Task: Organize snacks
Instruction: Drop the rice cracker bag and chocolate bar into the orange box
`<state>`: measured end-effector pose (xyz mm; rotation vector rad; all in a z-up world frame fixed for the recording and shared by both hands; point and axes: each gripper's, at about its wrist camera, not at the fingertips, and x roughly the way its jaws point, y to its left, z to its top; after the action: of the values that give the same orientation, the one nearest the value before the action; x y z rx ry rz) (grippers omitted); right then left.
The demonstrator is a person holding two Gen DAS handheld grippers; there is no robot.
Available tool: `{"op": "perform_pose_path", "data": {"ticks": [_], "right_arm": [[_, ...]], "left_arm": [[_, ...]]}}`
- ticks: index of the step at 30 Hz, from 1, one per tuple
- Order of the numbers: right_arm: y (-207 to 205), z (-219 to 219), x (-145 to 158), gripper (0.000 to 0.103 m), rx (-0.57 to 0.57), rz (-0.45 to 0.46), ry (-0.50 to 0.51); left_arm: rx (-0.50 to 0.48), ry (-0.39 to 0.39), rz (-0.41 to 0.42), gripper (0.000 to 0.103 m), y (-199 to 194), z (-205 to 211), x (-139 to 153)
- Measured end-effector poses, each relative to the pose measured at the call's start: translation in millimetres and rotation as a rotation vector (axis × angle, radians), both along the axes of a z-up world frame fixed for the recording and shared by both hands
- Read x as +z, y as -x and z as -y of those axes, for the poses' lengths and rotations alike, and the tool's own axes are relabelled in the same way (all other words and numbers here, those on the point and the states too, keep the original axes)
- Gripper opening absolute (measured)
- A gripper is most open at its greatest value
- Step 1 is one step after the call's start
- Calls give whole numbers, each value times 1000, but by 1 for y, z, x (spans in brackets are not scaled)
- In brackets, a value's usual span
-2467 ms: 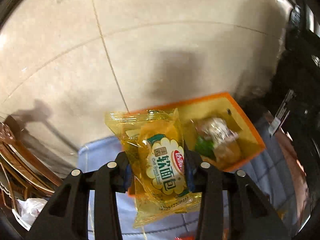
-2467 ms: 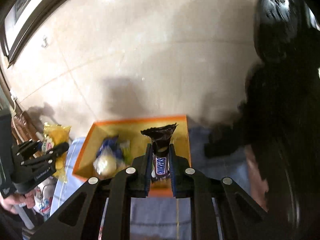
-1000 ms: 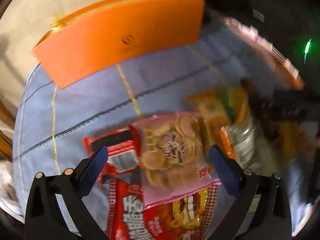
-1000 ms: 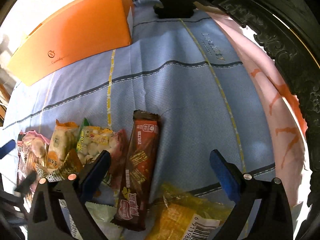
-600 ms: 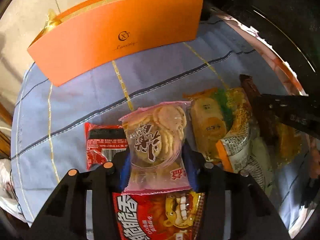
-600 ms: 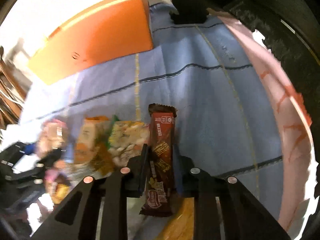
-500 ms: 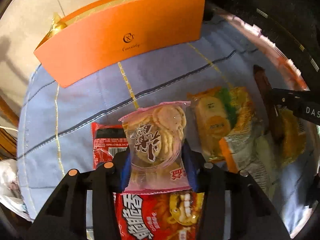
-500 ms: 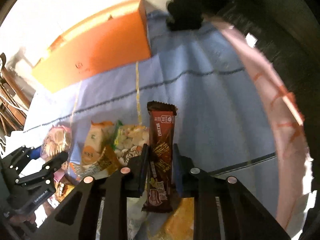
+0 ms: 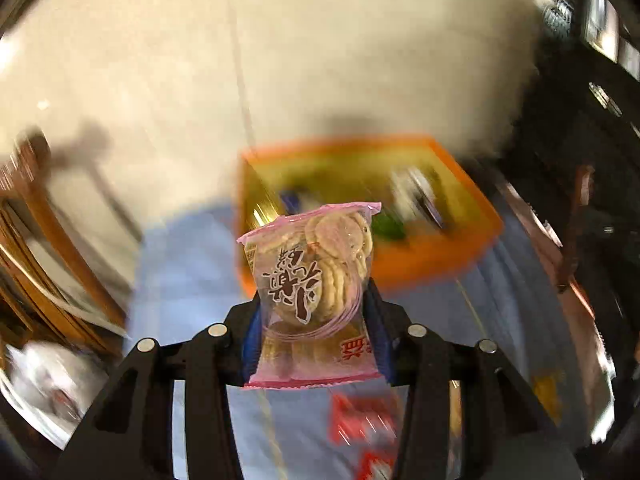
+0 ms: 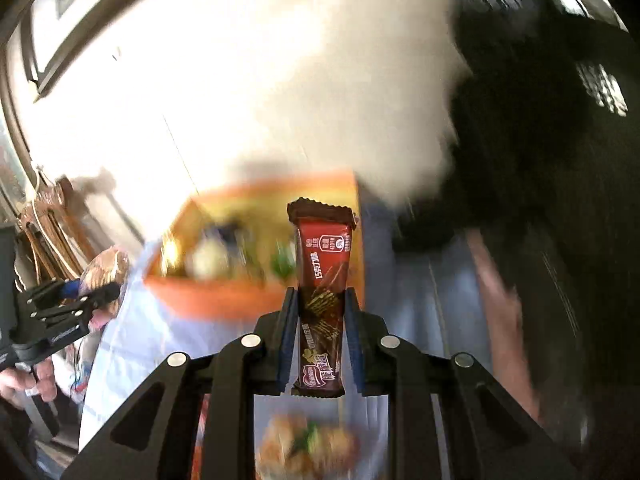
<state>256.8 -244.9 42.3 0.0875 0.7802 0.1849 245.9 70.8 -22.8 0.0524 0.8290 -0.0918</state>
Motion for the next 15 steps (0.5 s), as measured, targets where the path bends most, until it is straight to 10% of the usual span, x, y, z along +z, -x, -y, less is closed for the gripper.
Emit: {"op": "perform_pose_path", "data": {"ticks": [7,8,9,10,15], "right_arm": [[-94,-23,34,30,30,6,-29],[-100,-26,33,48,12,-2,-7],[-108,-28,30,100,-22,-9,28],[-110,-30,26,99,-60,7,60],[-92,-28,11,99,-36,-8,101]], "left_arm": [[54,8,63,45,-71,-4,42],[67,-1,64,62,-74,-1,41],[81,-14,72,83,-76,4,41],[118,-44,103,98,-78,12,41],[92,-103,156,99,-55,26,30]]}}
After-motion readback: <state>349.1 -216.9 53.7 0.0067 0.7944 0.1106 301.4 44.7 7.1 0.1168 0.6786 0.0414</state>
